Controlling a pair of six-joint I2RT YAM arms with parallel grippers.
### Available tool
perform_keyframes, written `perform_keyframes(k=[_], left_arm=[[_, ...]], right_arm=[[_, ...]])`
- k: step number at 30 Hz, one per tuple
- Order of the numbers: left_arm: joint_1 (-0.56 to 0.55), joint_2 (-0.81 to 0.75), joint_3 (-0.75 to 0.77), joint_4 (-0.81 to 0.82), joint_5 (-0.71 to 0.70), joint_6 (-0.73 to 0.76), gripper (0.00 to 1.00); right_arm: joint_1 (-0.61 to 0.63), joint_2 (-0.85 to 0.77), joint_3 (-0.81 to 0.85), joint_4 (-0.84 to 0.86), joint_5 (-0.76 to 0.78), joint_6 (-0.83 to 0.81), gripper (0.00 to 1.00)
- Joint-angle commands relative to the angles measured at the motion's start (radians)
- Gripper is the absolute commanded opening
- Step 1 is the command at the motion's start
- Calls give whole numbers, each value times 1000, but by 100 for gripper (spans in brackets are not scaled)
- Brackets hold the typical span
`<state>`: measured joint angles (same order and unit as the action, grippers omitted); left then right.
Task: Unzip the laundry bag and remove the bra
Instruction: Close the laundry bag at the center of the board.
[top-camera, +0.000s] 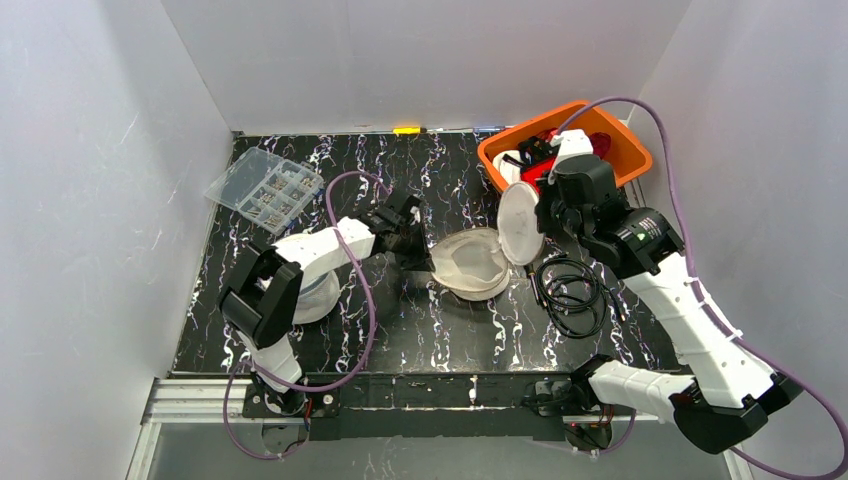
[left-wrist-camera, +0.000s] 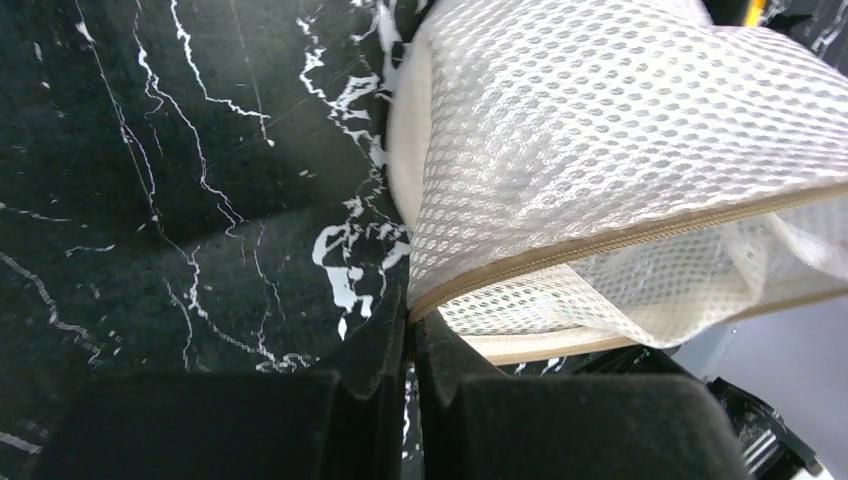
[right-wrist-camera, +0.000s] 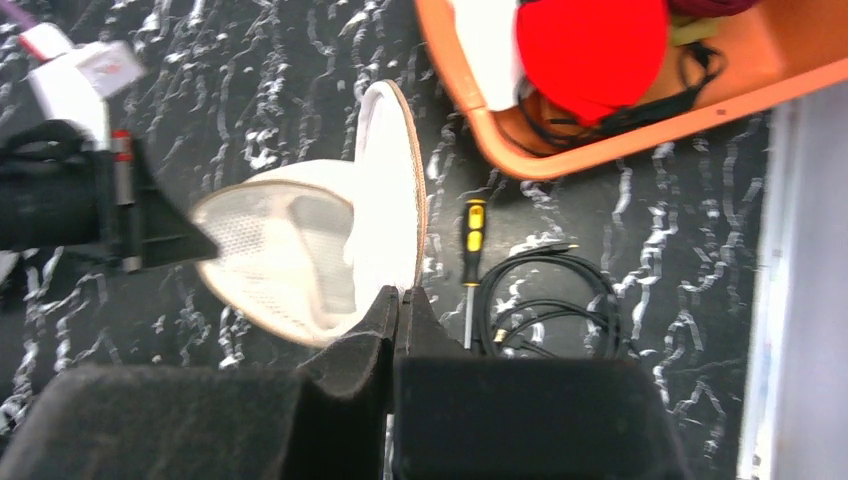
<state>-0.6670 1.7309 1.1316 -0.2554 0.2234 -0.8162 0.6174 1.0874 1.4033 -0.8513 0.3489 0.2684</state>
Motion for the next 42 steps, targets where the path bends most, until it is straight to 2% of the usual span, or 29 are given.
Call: perform_keyframes(k=[1, 4, 7, 10, 15, 21, 25, 29, 39, 42], left_arm=[[-4, -109, 213, -296, -43, 155, 0], [-3, -97, 379, -487, 1, 249, 0], [-3, -67, 464, -580, 29, 294, 0], [-3, -34, 445, -592, 40, 290, 0], [-2, -30, 348, -521, 84, 244, 0], [-3, -51, 358, -516, 85, 249, 0], [-3, -39, 354, -493, 95, 247, 0], [-3, -42, 287, -409, 120, 214, 0], [-2, -84, 178, -303, 121, 185, 0], [1, -104, 158, -296, 108, 183, 4]], right_arm=[[8, 16, 117, -46, 218, -64, 1], [34, 43, 173, -67, 298, -78, 1], [52, 64, 171, -63, 355, -83, 1], [71, 80, 116, -48, 412, -82, 1], [154, 123, 68, -66, 604, -62, 1], [291, 204, 126, -122, 762, -33, 1], [378, 269, 115, -112, 712, 14, 1], [415, 297, 46, -51, 603, 66, 1], [425, 281, -105, 157, 396, 116, 1], [425, 289, -124, 182, 371, 130, 1]])
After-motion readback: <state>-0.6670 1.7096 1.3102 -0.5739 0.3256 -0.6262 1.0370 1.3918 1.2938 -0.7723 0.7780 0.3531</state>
